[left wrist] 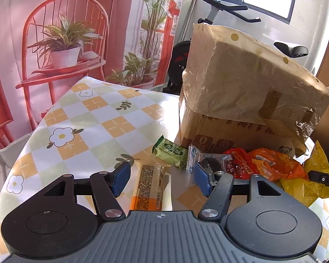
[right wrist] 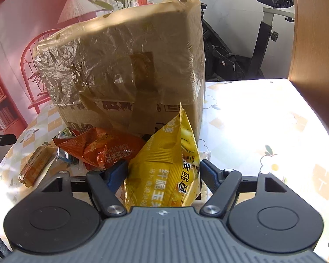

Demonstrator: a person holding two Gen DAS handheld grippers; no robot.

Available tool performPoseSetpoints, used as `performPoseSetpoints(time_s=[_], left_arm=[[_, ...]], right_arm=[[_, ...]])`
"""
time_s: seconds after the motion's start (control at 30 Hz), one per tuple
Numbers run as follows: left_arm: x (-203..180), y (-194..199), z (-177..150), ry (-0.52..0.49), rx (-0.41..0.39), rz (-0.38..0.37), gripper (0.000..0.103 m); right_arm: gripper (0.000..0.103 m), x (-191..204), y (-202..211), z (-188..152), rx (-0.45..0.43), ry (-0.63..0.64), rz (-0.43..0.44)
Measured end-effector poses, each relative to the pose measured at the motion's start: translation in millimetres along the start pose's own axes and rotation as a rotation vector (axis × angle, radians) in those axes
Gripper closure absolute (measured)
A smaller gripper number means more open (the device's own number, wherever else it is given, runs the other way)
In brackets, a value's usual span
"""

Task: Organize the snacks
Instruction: 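Grasp the orange-striped bar with the left tool while the right tool grasps the yellow chip bag, then lift the bar and the yellow bag and carry them over the box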

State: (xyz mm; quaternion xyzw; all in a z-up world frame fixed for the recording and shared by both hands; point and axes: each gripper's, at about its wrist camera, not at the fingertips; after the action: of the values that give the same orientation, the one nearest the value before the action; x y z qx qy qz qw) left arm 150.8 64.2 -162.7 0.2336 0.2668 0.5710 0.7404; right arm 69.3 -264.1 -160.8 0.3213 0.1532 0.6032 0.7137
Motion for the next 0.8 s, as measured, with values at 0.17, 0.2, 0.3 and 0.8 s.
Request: performPoseSetpoints(time_s=[0.17,0.2,0.3,0.8], left_arm=[[-2,-29,-13,-0.037,0.069,0.028,0.037],[-2,-34,-14,-0.041,0.071,0.037,0.037],[-1,-51,-16,-0.043,0.078,0.077,0.039],[-5,-47,-32,0.010,0.095,0.112,0.065]], right_arm=[[0.038,6,1,-2,-0.021,0.032,-0.002],[0.039,5,1,-3,-0.021,0.029,-0.001],[0.041,4,3,-4,-0.023,0.023,0.004],[0.045,0,15,-5,-0.054,0.004,0.002]])
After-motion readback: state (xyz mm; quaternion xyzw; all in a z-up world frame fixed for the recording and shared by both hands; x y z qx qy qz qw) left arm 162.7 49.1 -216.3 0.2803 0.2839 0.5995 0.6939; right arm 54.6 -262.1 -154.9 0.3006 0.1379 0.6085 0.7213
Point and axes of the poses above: each gripper's, at about its wrist camera, not at the fingertips, and y roughly against the way its jaws point, x to its left, z to its top
